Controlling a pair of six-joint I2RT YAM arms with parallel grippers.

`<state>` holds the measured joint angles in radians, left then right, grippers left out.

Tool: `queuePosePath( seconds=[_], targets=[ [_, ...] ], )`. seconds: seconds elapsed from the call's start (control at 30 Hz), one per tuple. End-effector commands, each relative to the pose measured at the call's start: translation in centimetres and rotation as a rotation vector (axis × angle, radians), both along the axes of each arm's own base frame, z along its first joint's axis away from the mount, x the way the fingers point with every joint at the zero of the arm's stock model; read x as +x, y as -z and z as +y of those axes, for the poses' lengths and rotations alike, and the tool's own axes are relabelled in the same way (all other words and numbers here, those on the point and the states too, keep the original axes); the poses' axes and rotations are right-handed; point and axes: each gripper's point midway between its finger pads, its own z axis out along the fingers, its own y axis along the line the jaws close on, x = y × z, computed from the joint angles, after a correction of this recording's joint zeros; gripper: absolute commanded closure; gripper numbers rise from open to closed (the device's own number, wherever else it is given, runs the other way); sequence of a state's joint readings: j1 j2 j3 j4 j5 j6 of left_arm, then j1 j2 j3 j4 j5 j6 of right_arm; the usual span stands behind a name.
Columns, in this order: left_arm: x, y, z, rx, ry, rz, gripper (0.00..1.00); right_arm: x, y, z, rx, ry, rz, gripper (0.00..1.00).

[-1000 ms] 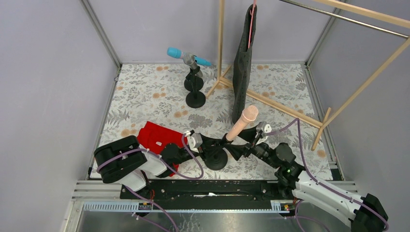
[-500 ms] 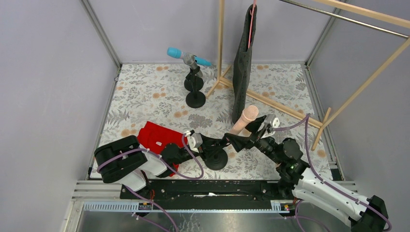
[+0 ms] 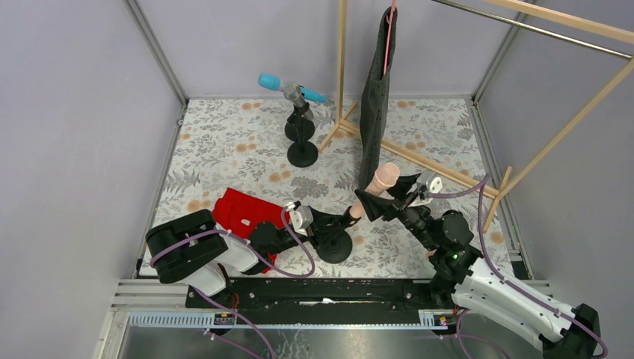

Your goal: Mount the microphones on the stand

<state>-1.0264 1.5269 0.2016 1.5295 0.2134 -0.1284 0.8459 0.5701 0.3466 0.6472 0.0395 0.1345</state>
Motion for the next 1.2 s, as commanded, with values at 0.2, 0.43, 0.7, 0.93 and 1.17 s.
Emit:
queuePosePath(
  seconds=[0.2,0.43,0.7,0.93,1.17],
  targets=[
    [-0.1,0.5,0.3,-0.019,0.000,0.033,1.00,-0.1,-2.8,-2.1,0.085,0.075,-0.039,0.35],
    [-0.2,0.5,0.3,-0.018,0.001,0.034,1.00,0.0,-2.6,-1.2,0.019,0.051,-0.062,0.63],
    [-0.2,0.4,0.4,-0.021,0.002,0.033,1.00,-0.4,-2.6,3.5,-0.212,-0.128,-0.136,1.00],
    [-0.4,0.3,0.4,-0.026,0.010,0.040,1.00,-0.3,-3.1,7.1,-0.322,-0.268,-0.138,1.00],
    [-0.4,0.4,0.4,-0.025,0.007,0.046,1.00,-0.8,-3.5,10.0,-0.378,-0.398,-0.151,1.00]
  ],
)
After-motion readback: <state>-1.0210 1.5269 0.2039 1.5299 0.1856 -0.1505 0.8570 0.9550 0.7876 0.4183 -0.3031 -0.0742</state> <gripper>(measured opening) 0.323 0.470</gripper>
